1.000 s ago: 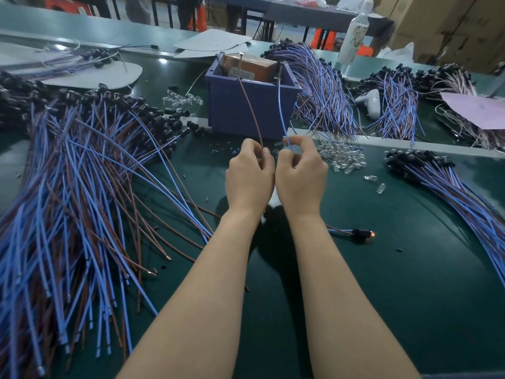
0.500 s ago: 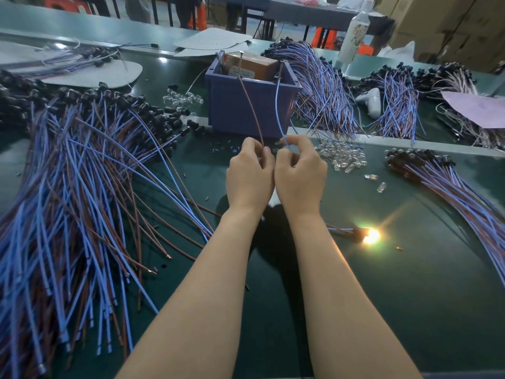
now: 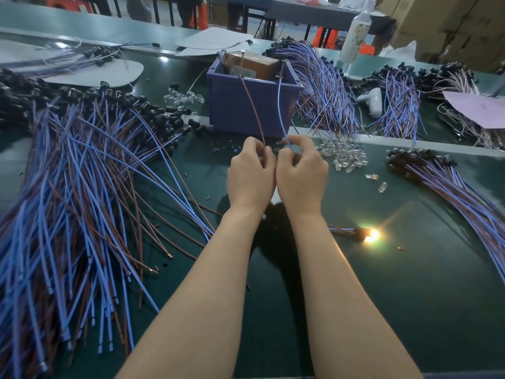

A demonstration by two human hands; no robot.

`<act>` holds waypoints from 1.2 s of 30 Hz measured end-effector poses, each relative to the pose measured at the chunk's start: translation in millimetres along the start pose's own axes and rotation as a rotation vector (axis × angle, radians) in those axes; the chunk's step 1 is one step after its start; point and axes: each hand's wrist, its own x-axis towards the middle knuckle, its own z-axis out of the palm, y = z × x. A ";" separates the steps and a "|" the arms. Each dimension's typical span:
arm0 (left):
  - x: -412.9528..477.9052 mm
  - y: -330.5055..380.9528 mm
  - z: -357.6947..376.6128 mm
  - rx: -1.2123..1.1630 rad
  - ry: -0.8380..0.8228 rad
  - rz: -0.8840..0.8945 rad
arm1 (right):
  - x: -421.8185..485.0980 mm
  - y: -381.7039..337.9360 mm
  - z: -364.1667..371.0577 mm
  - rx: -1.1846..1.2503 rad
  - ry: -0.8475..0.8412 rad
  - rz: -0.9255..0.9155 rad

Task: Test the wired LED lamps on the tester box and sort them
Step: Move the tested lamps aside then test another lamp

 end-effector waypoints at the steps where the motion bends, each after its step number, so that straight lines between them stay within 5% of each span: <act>1: -0.5 0.8 -0.3 -0.011 0.004 0.004 | 0.3 -0.8 -1.2 -0.002 -0.004 0.030; 6: -0.3 13.1 -4.6 -0.138 -0.003 0.122 | 13.9 -5.5 -20.2 0.052 -0.319 0.197; 11: 10.2 24.7 -17.7 -0.338 -0.110 0.068 | 20.5 -15.1 -51.2 0.306 -0.679 0.086; 14: 15.5 39.4 -22.7 -0.328 -0.136 0.079 | 20.6 -18.3 -51.0 0.307 -0.726 0.101; 16: 12.6 55.9 -23.6 -0.330 -0.119 0.159 | 23.4 -22.0 -51.2 0.292 -0.577 0.088; 19: 6.1 73.2 -26.7 -0.251 -0.028 0.275 | 31.0 -25.0 -64.1 0.448 -0.139 0.055; 22: 3.2 80.3 -20.5 0.062 -0.269 0.303 | 35.3 -23.6 -84.9 0.788 0.166 0.130; 26: -9.7 101.9 11.5 0.050 -0.605 0.292 | 36.0 -13.6 -112.8 1.066 0.346 0.248; 31: -27.5 135.0 64.6 -0.028 -0.635 0.309 | 22.6 25.4 -154.4 1.078 0.511 0.464; 36: -54.4 155.0 120.1 -0.023 -0.613 0.361 | 17.0 65.1 -186.9 1.361 0.554 0.585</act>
